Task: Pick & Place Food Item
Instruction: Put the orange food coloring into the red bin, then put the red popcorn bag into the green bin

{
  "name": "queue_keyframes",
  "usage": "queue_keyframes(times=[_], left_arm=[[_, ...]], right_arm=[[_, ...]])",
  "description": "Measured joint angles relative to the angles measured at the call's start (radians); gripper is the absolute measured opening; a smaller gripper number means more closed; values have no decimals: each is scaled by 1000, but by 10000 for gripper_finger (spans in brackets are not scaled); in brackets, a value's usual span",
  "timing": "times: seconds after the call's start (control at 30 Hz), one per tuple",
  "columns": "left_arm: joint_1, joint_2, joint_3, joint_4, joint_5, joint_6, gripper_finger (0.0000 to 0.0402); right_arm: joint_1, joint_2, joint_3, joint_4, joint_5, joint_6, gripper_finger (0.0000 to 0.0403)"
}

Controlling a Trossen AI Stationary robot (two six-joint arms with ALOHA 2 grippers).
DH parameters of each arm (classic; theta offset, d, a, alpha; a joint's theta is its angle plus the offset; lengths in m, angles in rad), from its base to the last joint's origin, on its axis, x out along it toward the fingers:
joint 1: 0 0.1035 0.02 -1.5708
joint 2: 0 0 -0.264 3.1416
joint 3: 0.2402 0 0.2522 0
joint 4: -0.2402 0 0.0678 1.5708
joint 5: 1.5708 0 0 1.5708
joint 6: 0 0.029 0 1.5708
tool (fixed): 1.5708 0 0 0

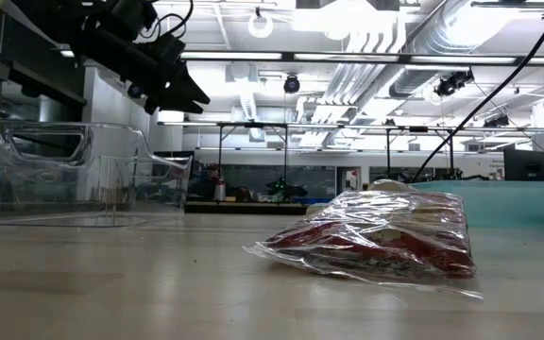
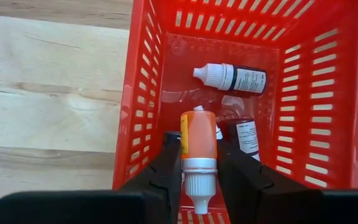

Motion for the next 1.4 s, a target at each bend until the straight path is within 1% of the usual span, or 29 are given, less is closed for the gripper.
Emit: queue_keyframes(times=[0.8, 0.9, 1.1, 1.2, 1.3, 1.4], left_arm=[[0, 0, 0, 0, 0, 2, 195], [0, 0, 0, 0, 0, 2, 195], [0, 0, 0, 0, 0, 2, 195], [0, 0, 0, 0, 0, 2, 195], [0, 0, 0, 0, 0, 2, 195], [0, 0, 0, 0, 0, 2, 195]], right_arm=[[0, 0, 0, -3, -8, -20, 86], [0, -1, 0, -3, -8, -22, 101], [0, -1, 0, -3, -9, -19, 157], [0, -1, 0, -3, -12, -19, 177], [0, -1, 0, -3, -13, -19, 185], [0, -1, 0, -4, -13, -19, 184]])
